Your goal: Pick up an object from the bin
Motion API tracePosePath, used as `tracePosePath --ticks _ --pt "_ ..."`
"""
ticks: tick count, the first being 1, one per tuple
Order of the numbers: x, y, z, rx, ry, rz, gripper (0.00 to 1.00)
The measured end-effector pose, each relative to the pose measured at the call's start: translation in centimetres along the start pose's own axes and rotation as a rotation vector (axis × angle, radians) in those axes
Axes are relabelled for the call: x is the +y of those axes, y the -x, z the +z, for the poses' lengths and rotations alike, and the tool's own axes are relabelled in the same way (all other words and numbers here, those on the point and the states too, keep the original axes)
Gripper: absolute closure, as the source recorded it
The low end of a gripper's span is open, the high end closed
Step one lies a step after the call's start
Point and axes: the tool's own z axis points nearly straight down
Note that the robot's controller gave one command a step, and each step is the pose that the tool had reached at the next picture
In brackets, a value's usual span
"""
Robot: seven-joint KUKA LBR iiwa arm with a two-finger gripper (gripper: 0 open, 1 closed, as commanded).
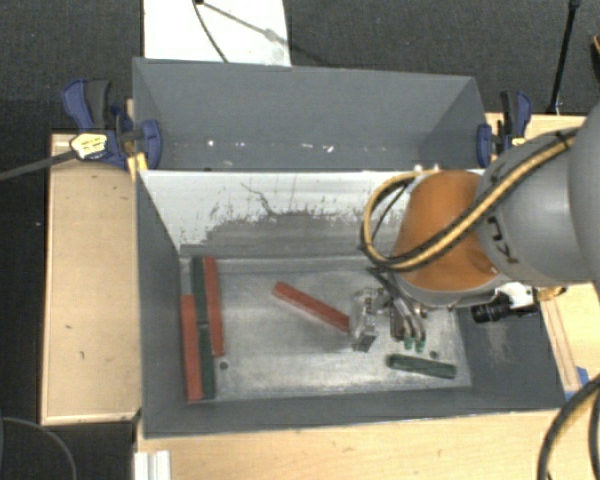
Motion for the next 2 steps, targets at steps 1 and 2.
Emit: tracePosePath --ticks 1,2 --pt "0.00 0.00 0.00 0.000 0.000 -0.001 0.00" --pt "0.00 0.00 0.00 0.000 0.000 -0.002 1.00"
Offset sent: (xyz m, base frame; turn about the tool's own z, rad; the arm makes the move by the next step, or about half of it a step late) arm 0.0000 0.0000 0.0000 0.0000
